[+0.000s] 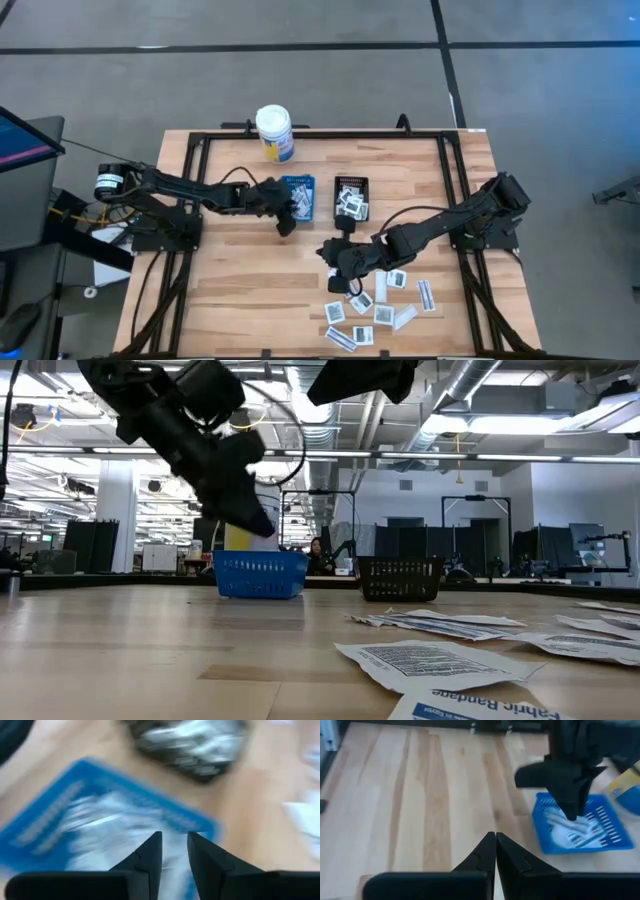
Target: Pick & Place First Aid Supplies
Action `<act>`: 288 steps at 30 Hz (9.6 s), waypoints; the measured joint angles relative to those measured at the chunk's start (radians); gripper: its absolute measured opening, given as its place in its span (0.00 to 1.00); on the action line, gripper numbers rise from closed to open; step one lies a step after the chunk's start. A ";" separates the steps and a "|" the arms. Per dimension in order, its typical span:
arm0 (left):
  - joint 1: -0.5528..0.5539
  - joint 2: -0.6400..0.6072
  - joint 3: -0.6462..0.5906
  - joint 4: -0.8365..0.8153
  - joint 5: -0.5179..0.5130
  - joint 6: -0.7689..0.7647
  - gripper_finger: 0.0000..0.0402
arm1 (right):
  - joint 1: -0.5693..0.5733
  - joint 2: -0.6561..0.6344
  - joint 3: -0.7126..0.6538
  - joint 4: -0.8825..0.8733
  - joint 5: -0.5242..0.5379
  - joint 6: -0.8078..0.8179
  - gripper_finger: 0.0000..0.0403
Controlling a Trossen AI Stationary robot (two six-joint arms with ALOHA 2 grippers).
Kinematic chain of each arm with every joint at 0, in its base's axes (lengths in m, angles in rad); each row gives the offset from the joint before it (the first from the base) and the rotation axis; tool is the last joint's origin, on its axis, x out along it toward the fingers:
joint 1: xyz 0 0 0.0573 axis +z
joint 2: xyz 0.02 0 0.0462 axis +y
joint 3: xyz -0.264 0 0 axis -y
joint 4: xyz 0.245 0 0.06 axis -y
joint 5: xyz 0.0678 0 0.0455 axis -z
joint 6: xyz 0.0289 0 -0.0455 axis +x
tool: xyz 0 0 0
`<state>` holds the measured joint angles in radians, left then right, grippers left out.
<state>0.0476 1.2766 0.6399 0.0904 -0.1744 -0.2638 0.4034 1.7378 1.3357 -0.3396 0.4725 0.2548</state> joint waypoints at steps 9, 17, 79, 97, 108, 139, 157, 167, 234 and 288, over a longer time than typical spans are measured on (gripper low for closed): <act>-0.192 0.000 0.000 0.246 0.326 0.162 0.23 | 0.006 0.000 0.000 -0.102 -0.089 0.186 0.01; -0.254 0.000 0.000 0.263 0.326 0.214 0.23 | 0.062 0.002 -0.103 -0.131 -0.165 0.464 0.01; -0.211 0.000 -0.021 0.250 0.325 0.200 0.23 | -0.001 0.144 -0.273 -0.176 -0.373 0.139 0.14; -0.207 0.000 -0.043 0.245 0.323 0.064 0.23 | -0.006 0.144 -0.131 -0.195 -0.043 0.135 0.06; -0.178 0.017 -0.048 0.256 0.119 -0.161 0.23 | -0.011 0.142 -0.121 -0.117 0.319 0.141 0.06; -0.169 0.070 -0.047 0.405 -0.031 -0.243 0.23 | -0.073 0.149 -0.119 -0.004 0.314 -0.003 0.05; -0.163 0.070 -0.047 0.385 -0.008 -0.118 0.02 | -0.065 0.149 -0.120 -0.001 0.311 -0.003 0.17; -0.182 0.070 -0.048 0.290 0.090 0.213 0.02 | -0.022 0.147 -0.118 0.035 0.301 -0.003 0.22; -0.388 0.069 -0.047 0.396 -0.166 0.567 0.01 | -0.097 0.148 -0.116 0.179 -0.180 0.008 0.02; -0.338 0.018 -0.047 0.396 -0.076 0.487 0.02 | -0.087 0.151 -0.118 -0.001 -0.079 0.285 0.00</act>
<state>-0.2901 1.2942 0.5934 0.4866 -0.2500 0.2234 0.3168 1.8885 1.2179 -0.3401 0.3935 0.5399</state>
